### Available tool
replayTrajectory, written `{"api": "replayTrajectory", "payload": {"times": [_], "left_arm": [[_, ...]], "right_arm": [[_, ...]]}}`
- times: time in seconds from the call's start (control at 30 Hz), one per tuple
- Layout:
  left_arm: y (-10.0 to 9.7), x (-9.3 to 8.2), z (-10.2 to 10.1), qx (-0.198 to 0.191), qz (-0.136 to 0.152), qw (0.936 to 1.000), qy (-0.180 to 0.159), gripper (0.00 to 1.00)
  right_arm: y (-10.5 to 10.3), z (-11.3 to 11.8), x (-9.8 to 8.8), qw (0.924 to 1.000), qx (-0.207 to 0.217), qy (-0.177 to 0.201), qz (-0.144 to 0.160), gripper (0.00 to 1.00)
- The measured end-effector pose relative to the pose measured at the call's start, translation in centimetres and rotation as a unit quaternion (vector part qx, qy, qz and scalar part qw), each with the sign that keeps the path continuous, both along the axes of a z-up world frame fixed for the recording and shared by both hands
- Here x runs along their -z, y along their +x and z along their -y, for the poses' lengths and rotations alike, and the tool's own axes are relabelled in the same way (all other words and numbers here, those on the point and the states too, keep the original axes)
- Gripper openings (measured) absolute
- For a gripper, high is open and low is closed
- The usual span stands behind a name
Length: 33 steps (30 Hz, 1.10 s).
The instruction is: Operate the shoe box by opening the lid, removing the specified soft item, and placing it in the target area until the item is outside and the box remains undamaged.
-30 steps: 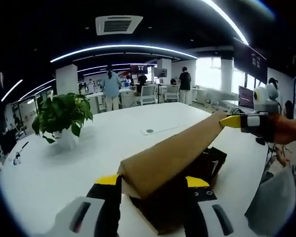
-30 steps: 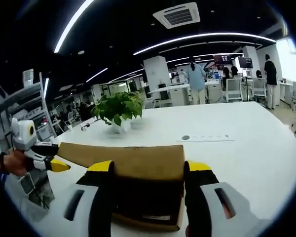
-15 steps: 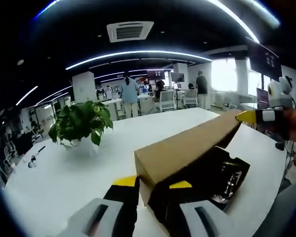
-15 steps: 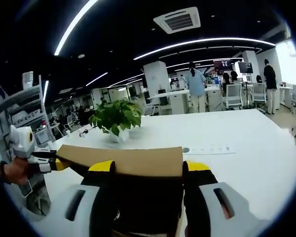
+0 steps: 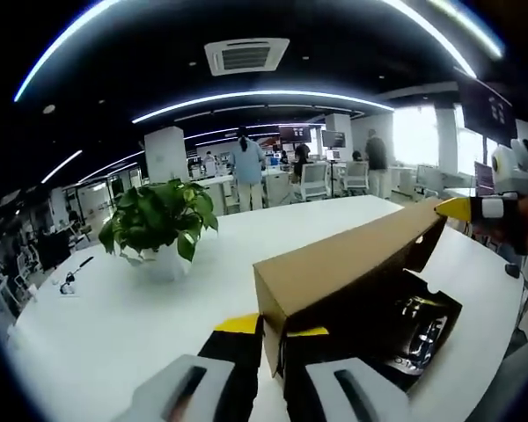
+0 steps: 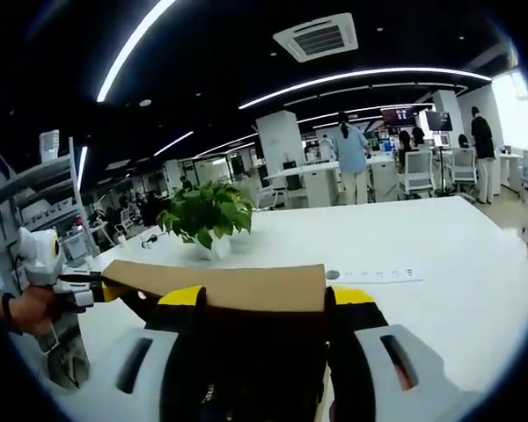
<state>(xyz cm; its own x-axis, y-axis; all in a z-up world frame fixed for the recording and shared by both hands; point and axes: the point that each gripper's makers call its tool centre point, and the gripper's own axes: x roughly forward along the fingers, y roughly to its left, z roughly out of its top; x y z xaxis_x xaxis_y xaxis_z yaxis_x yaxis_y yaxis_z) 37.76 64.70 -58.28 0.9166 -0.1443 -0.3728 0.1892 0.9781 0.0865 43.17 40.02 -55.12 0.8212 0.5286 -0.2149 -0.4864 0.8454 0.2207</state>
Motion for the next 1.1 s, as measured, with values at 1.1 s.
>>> {"api": "replayTrajectory", "payload": {"times": [1.1], "left_arm": [[1.6,-0.3,-0.4,-0.001,-0.022,0.9997,-0.006,0.06]], "right_arm": [[0.0,-0.5,0.5,0.996,-0.072,-0.049,0.017,0.51]]}}
